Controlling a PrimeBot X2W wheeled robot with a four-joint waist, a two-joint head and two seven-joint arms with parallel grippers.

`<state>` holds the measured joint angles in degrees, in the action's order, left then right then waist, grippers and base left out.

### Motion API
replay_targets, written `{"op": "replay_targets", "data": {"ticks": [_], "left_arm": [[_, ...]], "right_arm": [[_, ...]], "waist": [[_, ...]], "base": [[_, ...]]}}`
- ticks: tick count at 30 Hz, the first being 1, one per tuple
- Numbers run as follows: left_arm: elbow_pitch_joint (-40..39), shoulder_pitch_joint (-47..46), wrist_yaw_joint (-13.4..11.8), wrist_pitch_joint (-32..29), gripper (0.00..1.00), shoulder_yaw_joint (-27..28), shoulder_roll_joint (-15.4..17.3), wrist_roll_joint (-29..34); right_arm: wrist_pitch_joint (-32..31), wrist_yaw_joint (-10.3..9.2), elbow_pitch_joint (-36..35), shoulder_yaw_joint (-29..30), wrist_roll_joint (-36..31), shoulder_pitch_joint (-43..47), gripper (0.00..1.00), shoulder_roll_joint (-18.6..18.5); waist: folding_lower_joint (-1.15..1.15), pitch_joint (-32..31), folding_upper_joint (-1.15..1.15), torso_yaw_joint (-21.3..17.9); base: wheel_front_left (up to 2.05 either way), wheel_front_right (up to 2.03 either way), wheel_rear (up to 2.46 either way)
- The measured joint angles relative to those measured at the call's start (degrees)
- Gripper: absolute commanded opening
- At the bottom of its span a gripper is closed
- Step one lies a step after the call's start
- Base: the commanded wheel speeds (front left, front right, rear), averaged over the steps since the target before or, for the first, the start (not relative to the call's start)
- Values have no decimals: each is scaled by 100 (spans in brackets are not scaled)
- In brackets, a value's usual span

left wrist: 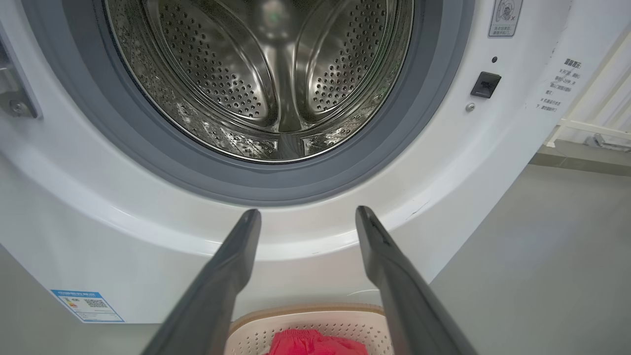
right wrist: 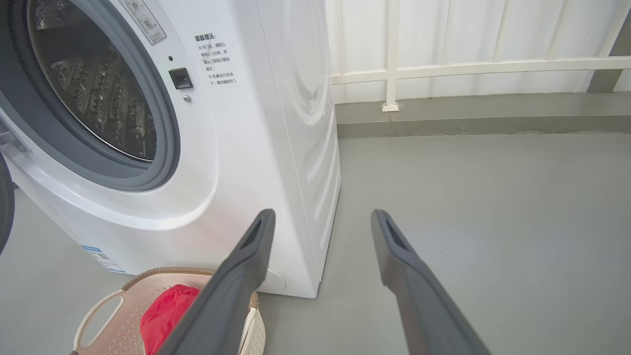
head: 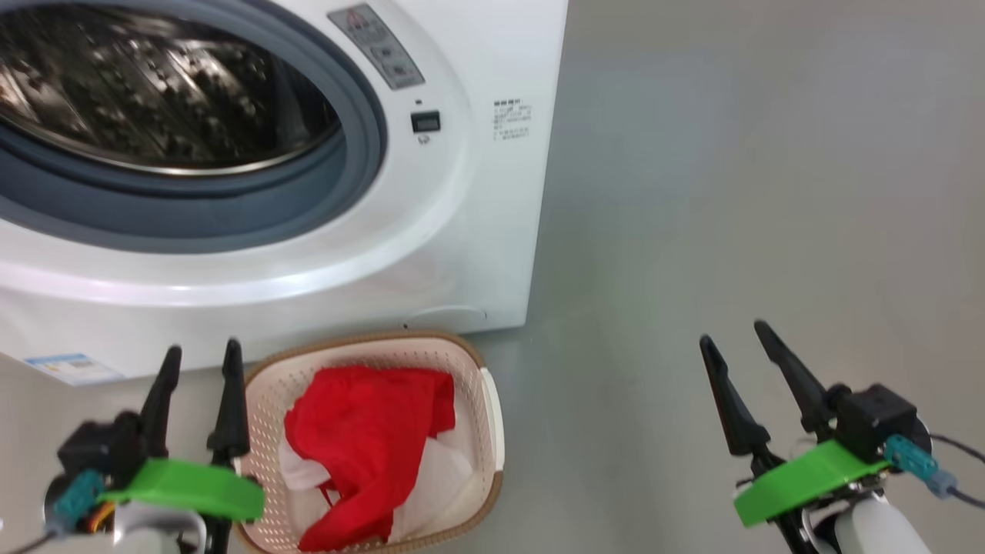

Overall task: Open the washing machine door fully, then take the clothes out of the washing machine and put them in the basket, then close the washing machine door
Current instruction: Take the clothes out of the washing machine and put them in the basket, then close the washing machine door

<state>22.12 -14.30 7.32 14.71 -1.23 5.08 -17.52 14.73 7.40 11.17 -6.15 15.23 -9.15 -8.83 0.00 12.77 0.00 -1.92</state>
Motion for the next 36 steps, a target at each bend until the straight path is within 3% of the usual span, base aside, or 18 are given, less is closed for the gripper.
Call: {"op": "replay_targets", "data": {"ticks": [19, 36], "left_arm": [[-1180, 1661, 0, -1, 100, 321, 27, 113], [-1258, 1787, 0, -1, 100, 347, -15, 131]], "right_arm": [[-1, 0, -62, 303, 110, 927, 100, -14], [0, 0, -111, 374, 110, 1027, 100, -3]], "waist": [[0, -849, 0, -3], [0, -867, 0, 61]], "base": [[0, 0, 0], [0, 0, 0]]}}
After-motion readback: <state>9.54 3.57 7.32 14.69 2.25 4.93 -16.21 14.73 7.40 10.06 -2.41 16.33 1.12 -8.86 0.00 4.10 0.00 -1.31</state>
